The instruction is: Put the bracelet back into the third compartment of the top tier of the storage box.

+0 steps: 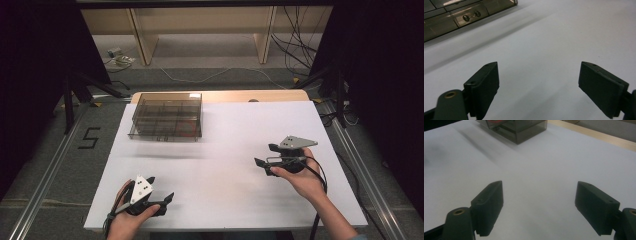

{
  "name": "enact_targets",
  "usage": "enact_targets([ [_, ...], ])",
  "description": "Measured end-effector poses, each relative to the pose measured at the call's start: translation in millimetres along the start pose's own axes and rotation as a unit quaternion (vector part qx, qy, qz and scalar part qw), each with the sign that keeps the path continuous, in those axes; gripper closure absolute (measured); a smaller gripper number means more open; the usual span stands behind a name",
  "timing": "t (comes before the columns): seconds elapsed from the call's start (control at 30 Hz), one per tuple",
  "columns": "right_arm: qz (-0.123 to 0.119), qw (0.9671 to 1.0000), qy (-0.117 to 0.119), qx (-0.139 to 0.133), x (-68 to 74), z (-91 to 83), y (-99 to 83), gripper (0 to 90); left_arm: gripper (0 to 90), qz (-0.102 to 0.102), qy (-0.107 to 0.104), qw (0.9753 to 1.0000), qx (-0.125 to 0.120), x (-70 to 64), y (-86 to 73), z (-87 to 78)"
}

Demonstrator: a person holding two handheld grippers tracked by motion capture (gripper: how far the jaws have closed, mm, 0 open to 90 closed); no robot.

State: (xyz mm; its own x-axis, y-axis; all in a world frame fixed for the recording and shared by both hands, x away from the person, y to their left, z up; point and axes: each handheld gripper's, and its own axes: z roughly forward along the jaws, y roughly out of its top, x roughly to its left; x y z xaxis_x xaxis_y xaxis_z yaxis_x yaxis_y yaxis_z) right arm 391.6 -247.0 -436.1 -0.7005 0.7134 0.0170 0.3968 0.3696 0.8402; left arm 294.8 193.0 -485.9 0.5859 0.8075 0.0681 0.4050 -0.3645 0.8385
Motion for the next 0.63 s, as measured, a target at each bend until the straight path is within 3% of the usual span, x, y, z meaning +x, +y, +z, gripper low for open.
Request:
enact_targets([
  [0.47, 0.015, 0.9998, -0.007, -0.011, 0.3, -21.9, -38.5, 22.5, 16.5, 0.002, -0.003, 1.0, -0.003, -0.5, 0.8, -1.1],
  [0.63, 0.021, 0.9994, -0.018, -0.019, 0.6, -31.4, -45.1, 22.0, 16.4, -0.003, -0.017, 0.9998, -0.009, -8.3, 6.5, 0.1],
])
